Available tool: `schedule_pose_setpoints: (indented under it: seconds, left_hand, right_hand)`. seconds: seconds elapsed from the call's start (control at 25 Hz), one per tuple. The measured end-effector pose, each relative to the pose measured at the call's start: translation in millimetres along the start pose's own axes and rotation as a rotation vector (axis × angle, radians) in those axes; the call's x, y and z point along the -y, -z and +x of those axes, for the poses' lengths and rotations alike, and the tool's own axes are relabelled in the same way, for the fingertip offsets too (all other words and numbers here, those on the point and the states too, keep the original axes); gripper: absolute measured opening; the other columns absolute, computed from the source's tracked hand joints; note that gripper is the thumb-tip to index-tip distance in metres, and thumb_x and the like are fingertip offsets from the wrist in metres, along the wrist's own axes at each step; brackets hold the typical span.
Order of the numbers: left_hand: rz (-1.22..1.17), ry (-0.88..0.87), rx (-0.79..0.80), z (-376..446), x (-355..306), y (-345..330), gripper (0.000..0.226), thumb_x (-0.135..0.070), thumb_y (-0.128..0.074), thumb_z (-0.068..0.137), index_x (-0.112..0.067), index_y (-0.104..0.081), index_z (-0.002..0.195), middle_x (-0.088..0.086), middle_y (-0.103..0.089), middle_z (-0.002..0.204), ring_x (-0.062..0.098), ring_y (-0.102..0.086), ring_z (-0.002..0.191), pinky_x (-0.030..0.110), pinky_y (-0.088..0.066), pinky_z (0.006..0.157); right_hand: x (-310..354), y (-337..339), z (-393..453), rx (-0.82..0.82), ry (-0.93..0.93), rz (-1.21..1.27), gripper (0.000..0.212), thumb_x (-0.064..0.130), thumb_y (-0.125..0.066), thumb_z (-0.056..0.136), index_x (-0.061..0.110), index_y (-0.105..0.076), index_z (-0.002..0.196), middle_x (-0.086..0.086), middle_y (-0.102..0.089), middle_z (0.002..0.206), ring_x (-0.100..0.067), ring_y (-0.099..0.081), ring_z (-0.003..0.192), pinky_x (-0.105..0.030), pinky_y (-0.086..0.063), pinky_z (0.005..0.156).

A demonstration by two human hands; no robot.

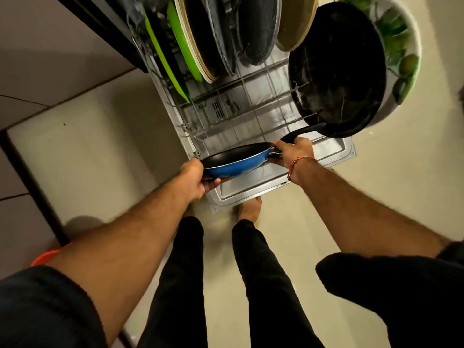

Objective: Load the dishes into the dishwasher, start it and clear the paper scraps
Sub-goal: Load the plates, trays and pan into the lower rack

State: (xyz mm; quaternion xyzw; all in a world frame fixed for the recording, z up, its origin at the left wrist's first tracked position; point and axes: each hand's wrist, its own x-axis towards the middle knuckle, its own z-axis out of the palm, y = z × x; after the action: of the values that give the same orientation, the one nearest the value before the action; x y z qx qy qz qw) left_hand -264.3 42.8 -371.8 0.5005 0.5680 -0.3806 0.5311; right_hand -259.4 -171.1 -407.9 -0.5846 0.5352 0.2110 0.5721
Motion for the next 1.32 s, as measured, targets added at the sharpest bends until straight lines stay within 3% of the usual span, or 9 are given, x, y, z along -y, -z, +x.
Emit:
schedule_pose_setpoints:
  seconds: [0.24, 0.36, 0.48, 0.6, 0.76, 0.84, 0.92, 1.08, 1.32]
  left_hand:
    - [0.028, 0.058, 0.029, -1.5, 4.3, -1.9, 0.026, -0.005, -0.019, 0.102, -0.004, -0.042, 0.089, 0.023, -0.067, 0.069, 0.033, -0.069, 0.048, 0.017, -0.043, 0.032]
    - [0.020, 0.088, 0.059, 4.1, -1.9, -0.3, 0.026, -0.008, -0.020, 0.103, 0.000, -0.043, 0.094, 0.026, -0.067, 0.084, 0.032, -0.071, 0.051, 0.020, -0.047, 0.034]
    - [0.033, 0.082, 0.088, 15.7, -10.2, -1.8, 0.027, -0.016, -0.026, 0.106, 0.001, -0.046, 0.111, 0.026, -0.067, 0.102, 0.032, -0.073, 0.070, 0.029, -0.057, 0.045]
    - [0.095, 0.026, 0.064, 26.5, -9.2, -6.3, 0.029, -0.019, -0.032, 0.108, -0.001, -0.046, 0.128, 0.021, -0.061, 0.116, 0.029, -0.068, 0.076, 0.040, -0.062, 0.060]
    - [0.185, -0.077, 0.003, 39.8, 2.9, -8.5, 0.028, -0.009, -0.043, 0.106, -0.001, -0.052, 0.131, 0.018, -0.064, 0.115, 0.024, -0.068, 0.063, 0.027, -0.056, 0.044]
    - [0.184, -0.080, -0.016, 43.7, 6.8, -5.4, 0.026, -0.009, -0.049, 0.104, 0.001, -0.054, 0.128, 0.020, -0.067, 0.113, 0.022, -0.069, 0.059, 0.025, -0.054, 0.042]
    - [0.173, -0.092, -0.042, 45.6, 8.0, -3.1, 0.026, -0.010, -0.054, 0.102, 0.004, -0.056, 0.124, 0.019, -0.069, 0.097, 0.016, -0.067, 0.048, 0.023, -0.052, 0.041]
    - [0.186, -0.114, -0.079, 53.5, 5.5, -4.7, 0.029, -0.014, -0.058, 0.101, 0.005, -0.057, 0.122, 0.013, -0.066, 0.082, 0.008, -0.061, 0.039, 0.021, -0.050, 0.038]
    - [0.277, -0.163, -0.096, 50.9, 7.1, -4.7, 0.029, -0.034, -0.055, 0.103, -0.010, -0.058, 0.119, 0.006, -0.067, 0.086, 0.014, -0.066, 0.062, 0.025, -0.056, 0.048]
  right_hand:
    - [0.3, -1.8, 5.5, -0.041, 0.044, -0.015, 0.022, 0.008, -0.066, 0.093, -0.005, -0.060, 0.109, -0.017, -0.065, 0.091, -0.029, -0.070, 0.073, -0.046, -0.062, 0.071]
    - [0.4, -4.6, 6.4, -0.072, 0.054, -0.042, 0.024, 0.011, -0.068, 0.092, -0.004, -0.061, 0.109, -0.019, -0.067, 0.096, -0.031, -0.071, 0.076, -0.044, -0.063, 0.070]
    - [0.9, -5.2, 12.0, -0.074, 0.021, -0.009, 0.018, 0.010, -0.069, 0.091, -0.002, -0.060, 0.102, -0.021, -0.066, 0.096, -0.033, -0.070, 0.074, -0.046, -0.062, 0.071]
    - [4.9, -5.2, 16.4, -0.038, -0.012, 0.003, 0.011, 0.009, -0.063, 0.095, 0.004, -0.056, 0.102, -0.015, -0.064, 0.092, -0.029, -0.067, 0.062, -0.040, -0.060, 0.057]
    - [10.5, -1.8, 20.6, -0.038, -0.040, -0.059, 0.007, 0.010, -0.060, 0.097, 0.011, -0.056, 0.091, -0.013, -0.068, 0.097, -0.028, -0.071, 0.062, -0.029, -0.053, 0.044]
    - [11.3, -2.3, 20.9, -0.049, -0.071, -0.101, 0.007, 0.013, -0.058, 0.098, 0.007, -0.059, 0.101, -0.014, -0.071, 0.100, -0.031, -0.073, 0.067, -0.030, -0.054, 0.049]
    - [10.0, -4.1, 18.1, -0.060, -0.104, -0.136, 0.016, 0.013, -0.055, 0.098, 0.005, -0.059, 0.112, -0.016, -0.070, 0.100, -0.032, -0.074, 0.068, -0.032, -0.055, 0.052]
    - [-0.5, -4.4, 10.8, -0.069, -0.049, -0.297, 0.033, 0.013, -0.054, 0.099, 0.012, -0.055, 0.132, -0.006, -0.064, 0.082, -0.030, -0.073, 0.063, -0.034, -0.060, 0.055]
    - [-14.2, -6.6, 2.7, 0.035, 0.101, -0.389, 0.036, 0.013, -0.051, 0.100, 0.018, -0.054, 0.136, 0.005, -0.061, 0.115, -0.021, -0.073, 0.064, -0.026, -0.053, 0.046]
